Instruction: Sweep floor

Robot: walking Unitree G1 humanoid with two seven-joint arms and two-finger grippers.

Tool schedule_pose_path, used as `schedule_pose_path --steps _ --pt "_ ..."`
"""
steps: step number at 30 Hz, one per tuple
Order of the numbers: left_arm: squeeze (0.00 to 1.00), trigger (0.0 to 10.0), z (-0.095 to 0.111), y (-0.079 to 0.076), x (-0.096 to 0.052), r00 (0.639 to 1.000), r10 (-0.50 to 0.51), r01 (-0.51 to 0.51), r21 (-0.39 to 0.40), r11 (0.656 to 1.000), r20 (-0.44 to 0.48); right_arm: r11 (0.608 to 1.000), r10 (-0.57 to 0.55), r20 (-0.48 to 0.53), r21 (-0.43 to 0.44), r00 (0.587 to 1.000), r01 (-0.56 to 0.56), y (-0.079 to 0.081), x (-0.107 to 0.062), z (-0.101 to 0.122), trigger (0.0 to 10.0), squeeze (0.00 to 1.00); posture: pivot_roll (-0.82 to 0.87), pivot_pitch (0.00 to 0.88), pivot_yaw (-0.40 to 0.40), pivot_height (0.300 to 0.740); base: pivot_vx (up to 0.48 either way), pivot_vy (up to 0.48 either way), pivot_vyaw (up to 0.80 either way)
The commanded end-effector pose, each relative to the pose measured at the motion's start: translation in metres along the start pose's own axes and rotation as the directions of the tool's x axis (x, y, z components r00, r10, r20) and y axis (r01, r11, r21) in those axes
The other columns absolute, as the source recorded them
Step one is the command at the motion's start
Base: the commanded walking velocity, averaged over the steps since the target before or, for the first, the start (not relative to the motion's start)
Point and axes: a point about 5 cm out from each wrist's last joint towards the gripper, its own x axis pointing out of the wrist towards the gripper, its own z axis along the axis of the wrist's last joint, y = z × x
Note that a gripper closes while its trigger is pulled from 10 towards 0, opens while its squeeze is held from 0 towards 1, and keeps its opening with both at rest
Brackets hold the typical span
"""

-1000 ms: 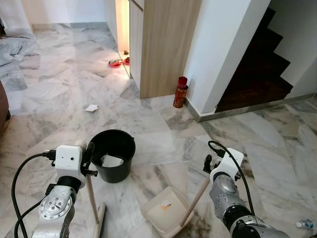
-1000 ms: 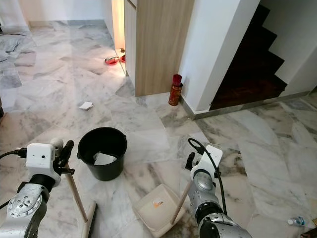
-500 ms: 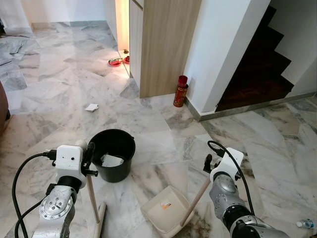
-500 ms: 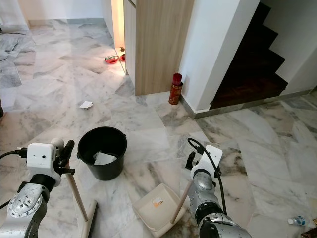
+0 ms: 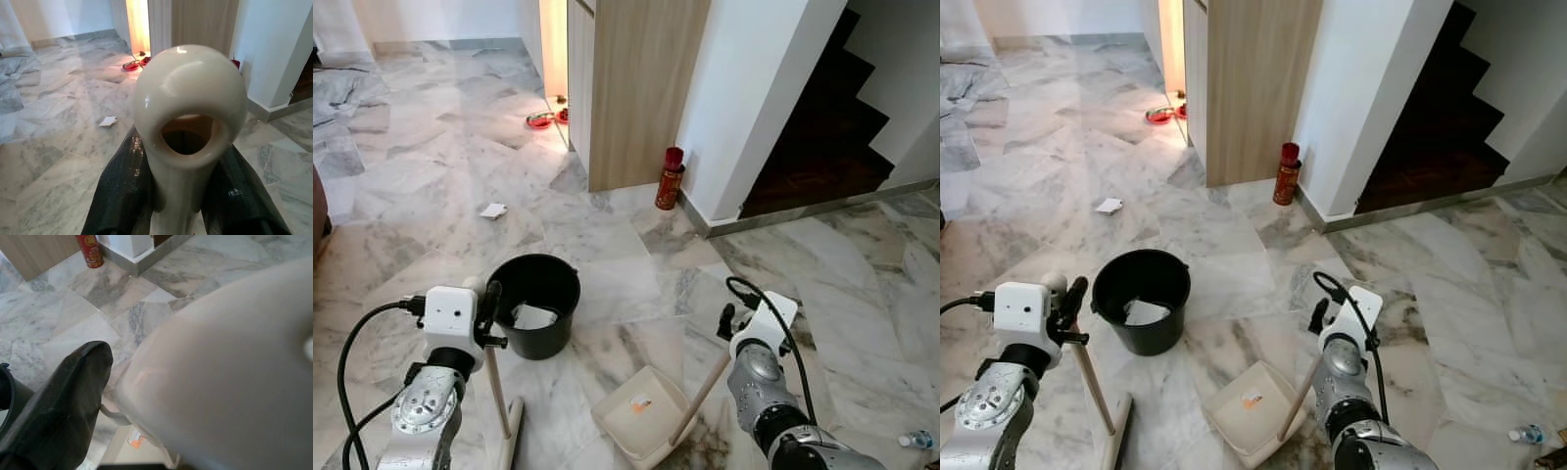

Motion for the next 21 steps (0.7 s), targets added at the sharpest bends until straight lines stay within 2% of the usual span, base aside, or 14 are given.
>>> schedule_pose_path --steps 1,15,21 --pt "0.0 10.0 0.004 -0.002 -0.001 1.0 -0.007 0.007 0.017 1.0 0.025 1.0 -0.009 -0.003 -0.008 1.0 0.009 -0.002 0.0 0.0 10.0 0.0 0.26 0.081 -0.125 0.74 0.0 0.0 0.0" --pt "0.0 10.0 0.002 -0.006 -0.003 1.0 -0.007 0.008 -0.011 1.0 0.026 0.999 0.0 0.028 -0.042 1.0 0.002 -0.005 0.001 0.003 10.0 0.0 0.26 0.071 -0.131 0.74 0.0 0.0 0.0" --pt "0.0 10.0 -0.002 -0.005 -0.005 1.0 -0.005 0.005 -0.008 1.0 0.025 0.993 0.051 0.141 -0.111 0.989 -0.036 -0.006 0.001 0.014 10.0 0.0 0.26 0.056 -0.134 0.74 0.0 0.0 0.0"
